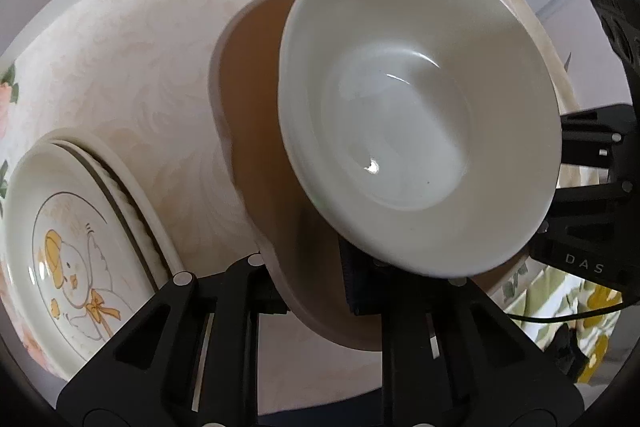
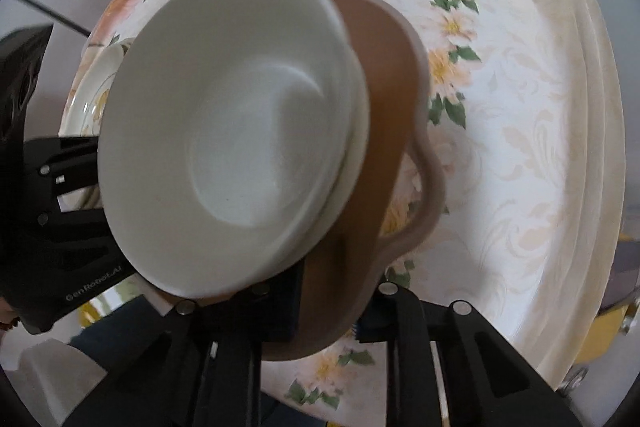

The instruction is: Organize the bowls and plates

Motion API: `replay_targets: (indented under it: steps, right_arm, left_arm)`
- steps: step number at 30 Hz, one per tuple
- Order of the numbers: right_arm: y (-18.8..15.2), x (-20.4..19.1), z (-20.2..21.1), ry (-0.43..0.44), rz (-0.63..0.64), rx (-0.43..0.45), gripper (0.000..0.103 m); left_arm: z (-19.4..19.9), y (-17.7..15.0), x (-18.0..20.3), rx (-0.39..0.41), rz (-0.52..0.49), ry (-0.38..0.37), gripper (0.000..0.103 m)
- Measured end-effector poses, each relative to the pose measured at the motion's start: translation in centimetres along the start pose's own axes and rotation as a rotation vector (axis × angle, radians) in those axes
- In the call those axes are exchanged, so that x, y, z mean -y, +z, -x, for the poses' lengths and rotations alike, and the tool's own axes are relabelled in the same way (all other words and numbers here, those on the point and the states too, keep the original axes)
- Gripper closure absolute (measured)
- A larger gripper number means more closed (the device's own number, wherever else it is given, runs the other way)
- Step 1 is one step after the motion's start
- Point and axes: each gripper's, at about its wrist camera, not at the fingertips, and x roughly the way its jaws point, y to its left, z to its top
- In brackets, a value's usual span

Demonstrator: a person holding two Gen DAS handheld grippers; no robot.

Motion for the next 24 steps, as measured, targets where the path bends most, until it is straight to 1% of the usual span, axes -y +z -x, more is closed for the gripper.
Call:
replay_targets:
  steps: [2, 5, 8, 14, 19, 24]
  right_arm:
    - [-0.2, 0.2, 0.1, 0.013, -0.01, 0.022, 0.085]
    - [-0.3, 0.2, 0.6, 0.002, 0.003, 0.059, 0.086]
    - [-0.6, 0.5, 1.7, -0.014, 0.014, 0.097, 0.085]
    - [0.6, -0.6, 4.6, -0.04, 0.025, 0.12, 0.085]
    - [1.8, -3.5, 8.0, -0.023, 0.028, 0.136, 0.085]
    - [2.9, -7.8, 9.1, 0.001, 0.044, 0.141, 0.085]
  left_arm:
    - [0.1, 0.0, 0.2, 0.024, -0.002, 0.007, 0.087]
    - [0.7, 0.0, 0.4, 0.065, -0.04, 0.04, 0.087]
    - [1.5, 0.3, 0.5, 0.099, -0.042, 0.039, 0.087]
    - [5.0, 1.2, 0.5, 0.131, -0.026, 0.05, 0.087]
    - [9.4, 0.5, -1.3, 0.16, -0.002, 0.079, 0.087]
    - [12.4, -1.5, -4.7, 0.156, 0.035, 0.109, 0.087]
